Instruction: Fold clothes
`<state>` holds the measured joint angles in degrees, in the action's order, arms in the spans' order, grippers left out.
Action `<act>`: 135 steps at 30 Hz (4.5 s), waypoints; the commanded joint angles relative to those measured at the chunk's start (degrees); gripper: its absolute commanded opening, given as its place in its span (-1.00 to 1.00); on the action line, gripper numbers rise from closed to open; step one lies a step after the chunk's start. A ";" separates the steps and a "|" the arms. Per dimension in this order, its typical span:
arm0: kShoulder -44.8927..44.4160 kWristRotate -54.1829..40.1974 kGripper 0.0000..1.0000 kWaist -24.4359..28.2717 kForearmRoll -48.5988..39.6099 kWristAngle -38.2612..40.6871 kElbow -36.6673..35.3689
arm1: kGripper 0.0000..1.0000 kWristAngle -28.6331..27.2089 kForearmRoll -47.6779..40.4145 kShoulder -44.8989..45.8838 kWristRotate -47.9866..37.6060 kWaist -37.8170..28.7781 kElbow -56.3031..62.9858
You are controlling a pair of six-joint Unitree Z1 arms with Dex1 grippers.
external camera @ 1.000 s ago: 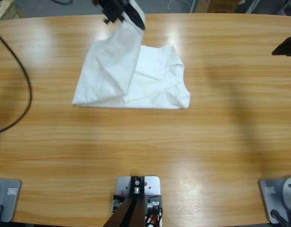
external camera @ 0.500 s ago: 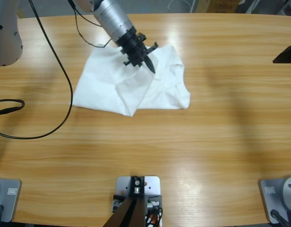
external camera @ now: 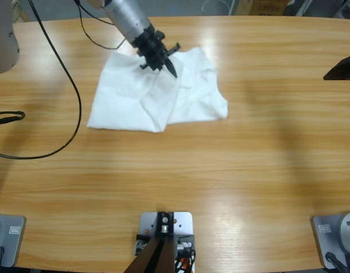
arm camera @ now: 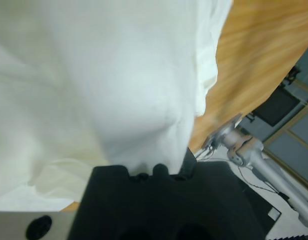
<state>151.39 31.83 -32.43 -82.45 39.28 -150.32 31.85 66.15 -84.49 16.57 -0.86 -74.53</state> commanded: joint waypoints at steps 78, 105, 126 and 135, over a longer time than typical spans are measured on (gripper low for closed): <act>-15.55 -5.37 1.00 3.29 -13.00 -22.30 -24.44 | 1.00 1.11 -4.86 1.69 -0.48 -1.60 8.44; -61.48 -2.81 1.00 7.65 38.05 -20.63 76.09 | 1.00 1.28 -7.11 1.36 -1.15 -3.76 9.93; -57.67 19.11 1.00 8.53 87.64 -16.43 109.98 | 1.00 -0.74 -6.03 1.64 -3.03 -10.04 9.55; -53.87 25.19 1.00 9.23 89.63 -17.82 111.66 | 1.00 -1.00 -6.33 0.22 -3.03 -10.13 9.58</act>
<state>93.46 53.64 -23.82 5.63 22.56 -41.72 31.97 59.71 -82.44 14.40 -10.17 -66.36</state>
